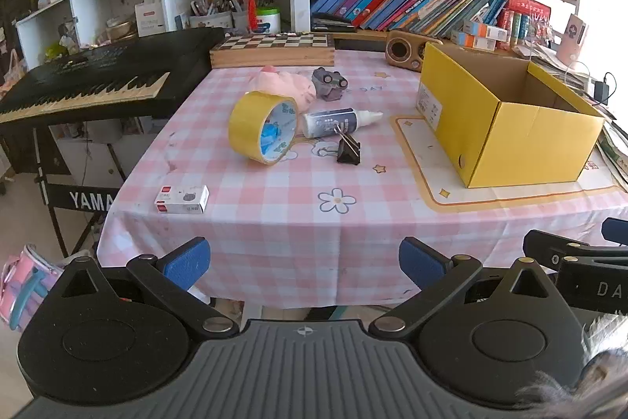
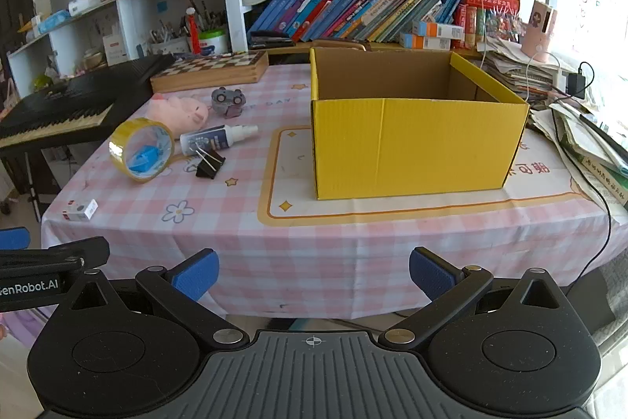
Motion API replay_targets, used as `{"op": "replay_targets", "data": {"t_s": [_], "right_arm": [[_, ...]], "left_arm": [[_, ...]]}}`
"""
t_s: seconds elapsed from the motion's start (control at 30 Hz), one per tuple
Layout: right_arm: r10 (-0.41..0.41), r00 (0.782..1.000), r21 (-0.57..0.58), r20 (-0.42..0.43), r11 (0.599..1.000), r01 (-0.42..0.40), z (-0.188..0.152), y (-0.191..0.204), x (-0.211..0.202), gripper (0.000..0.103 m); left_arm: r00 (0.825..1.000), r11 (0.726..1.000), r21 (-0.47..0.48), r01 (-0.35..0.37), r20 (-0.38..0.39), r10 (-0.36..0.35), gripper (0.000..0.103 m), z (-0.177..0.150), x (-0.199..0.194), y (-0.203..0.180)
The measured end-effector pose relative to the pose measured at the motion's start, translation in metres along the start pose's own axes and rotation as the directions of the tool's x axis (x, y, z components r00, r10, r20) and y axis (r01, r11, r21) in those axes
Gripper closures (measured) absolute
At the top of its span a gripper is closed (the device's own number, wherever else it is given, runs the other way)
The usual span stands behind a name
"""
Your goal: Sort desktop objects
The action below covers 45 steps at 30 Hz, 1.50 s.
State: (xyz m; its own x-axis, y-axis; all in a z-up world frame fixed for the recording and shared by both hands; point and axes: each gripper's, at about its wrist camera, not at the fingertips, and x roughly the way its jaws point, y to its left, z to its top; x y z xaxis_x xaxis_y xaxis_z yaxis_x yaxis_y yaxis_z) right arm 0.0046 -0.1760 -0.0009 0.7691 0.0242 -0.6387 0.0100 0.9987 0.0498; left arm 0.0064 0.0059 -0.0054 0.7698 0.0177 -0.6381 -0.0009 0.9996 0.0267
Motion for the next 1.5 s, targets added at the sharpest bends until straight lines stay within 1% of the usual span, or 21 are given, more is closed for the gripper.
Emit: {"op": "replay_targets", "data": {"t_s": [0.17, 0.57, 0.87, 1.5], "right_arm": [[0.000, 1.000, 0.005, -0.001, 1.000, 0.000, 0.000, -0.004, -0.001, 0.000], [-0.001, 1.000, 0.002, -0.007, 1.000, 0.001, 0.001, -0.006, -0.002, 0.000], [0.009, 1.000, 0.000, -0.006, 1.000, -0.009, 0.001, -0.004, -0.001, 0.000], [0.031, 1.000, -0.027, 0.000, 0.999, -0.031, 0.005, 0.005, 0.000, 0.000]], "left_arm": [[1.000, 1.000, -0.004, -0.006, -0.005, 0.006, 0.000, 0.000, 0.001, -0.001], [1.000, 1.000, -0.001, 0.006, -0.009, -0.006, 0.000, 0.000, 0.000, -0.005], [1.000, 1.000, 0.011, -0.006, -0.008, 0.006, 0.000, 0.000, 0.000, -0.005], [1.000, 1.000, 0.026, 0.006, 0.000, -0.006, 0.000, 0.003, 0.000, -0.004]]}}
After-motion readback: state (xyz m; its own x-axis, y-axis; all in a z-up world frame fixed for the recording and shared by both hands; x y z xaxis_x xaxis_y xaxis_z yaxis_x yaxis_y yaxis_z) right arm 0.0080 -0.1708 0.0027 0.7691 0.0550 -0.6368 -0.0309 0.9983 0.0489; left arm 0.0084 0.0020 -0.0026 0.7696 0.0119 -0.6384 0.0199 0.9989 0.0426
